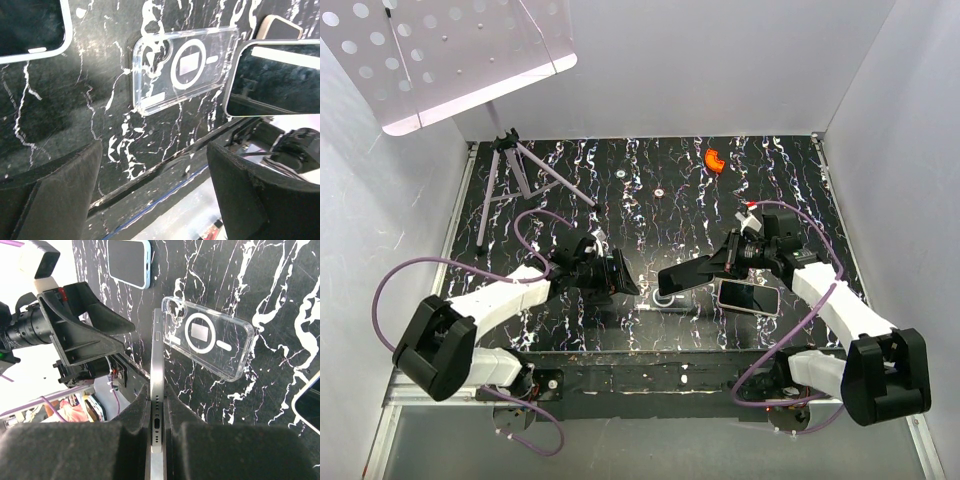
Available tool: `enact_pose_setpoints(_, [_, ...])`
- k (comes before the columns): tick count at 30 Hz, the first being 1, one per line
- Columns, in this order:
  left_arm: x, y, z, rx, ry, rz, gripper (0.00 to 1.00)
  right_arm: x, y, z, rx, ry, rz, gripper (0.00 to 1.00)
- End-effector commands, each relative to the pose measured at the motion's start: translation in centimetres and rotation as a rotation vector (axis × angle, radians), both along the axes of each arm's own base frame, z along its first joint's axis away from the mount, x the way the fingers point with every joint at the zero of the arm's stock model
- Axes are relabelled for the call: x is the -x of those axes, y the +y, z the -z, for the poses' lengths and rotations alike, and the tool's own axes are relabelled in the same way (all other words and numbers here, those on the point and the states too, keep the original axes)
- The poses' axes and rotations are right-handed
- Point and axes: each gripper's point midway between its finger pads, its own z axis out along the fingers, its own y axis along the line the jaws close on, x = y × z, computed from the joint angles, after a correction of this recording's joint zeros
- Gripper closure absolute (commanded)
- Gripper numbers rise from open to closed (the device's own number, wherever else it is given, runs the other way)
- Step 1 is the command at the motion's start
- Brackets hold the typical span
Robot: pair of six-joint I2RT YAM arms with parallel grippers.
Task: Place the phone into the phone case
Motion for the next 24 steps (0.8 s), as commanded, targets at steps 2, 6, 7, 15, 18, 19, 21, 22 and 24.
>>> enact_pose_setpoints(2, [-0.9, -1.1, -0.4, 0.145, 0.038, -0.016, 0.17, -1.5, 1.5, -1.9, -0.075, -0.085, 0.013, 0.99])
enact_pose_setpoints(6, [-1.5, -1.5, -0.1, 0.193, 0.062, -0.033, 0.2, -1.7, 2.7, -1.3, -0.078, -0.077, -0.009, 0.99])
enact_pose_setpoints(7, [-1.6, -1.6, 0.0, 0.202, 0.069, -0.037, 0.2, -1.8, 3.0, -1.1, -0.08, -0.074, -0.014, 0.99])
enact_pose_setpoints(15, [-2.2, -2.3, 0.7, 0.226, 0.096, -0.042, 0.23, -1.9, 5.2, 0.6, -0.084, -0.066, -0.05, 0.99])
enact_pose_setpoints(18, [-2.4, -2.5, 0.9, 0.226, 0.098, -0.039, 0.23, -1.8, 5.4, 1.6, -0.077, -0.059, -0.051, 0.99])
enact_pose_setpoints(19, [-2.5, -2.4, 1.1, 0.222, 0.104, -0.04, 0.24, -1.8, 5.3, 2.0, -0.073, -0.054, -0.049, 0.99])
enact_pose_setpoints(21, [-2.5, -2.6, 1.3, 0.22, 0.109, -0.036, 0.24, -1.7, 5.4, 2.6, -0.066, -0.047, -0.049, 0.99])
enact_pose_setpoints(22, [-2.6, -2.6, 1.4, 0.218, 0.109, -0.036, 0.25, -1.5, 5.4, 3.0, -0.06, -0.043, -0.05, 0.99])
enact_pose_setpoints(24, [-2.8, -2.7, 1.5, 0.22, 0.107, -0.037, 0.25, -1.2, 5.3, 3.7, -0.044, -0.043, -0.049, 0.99])
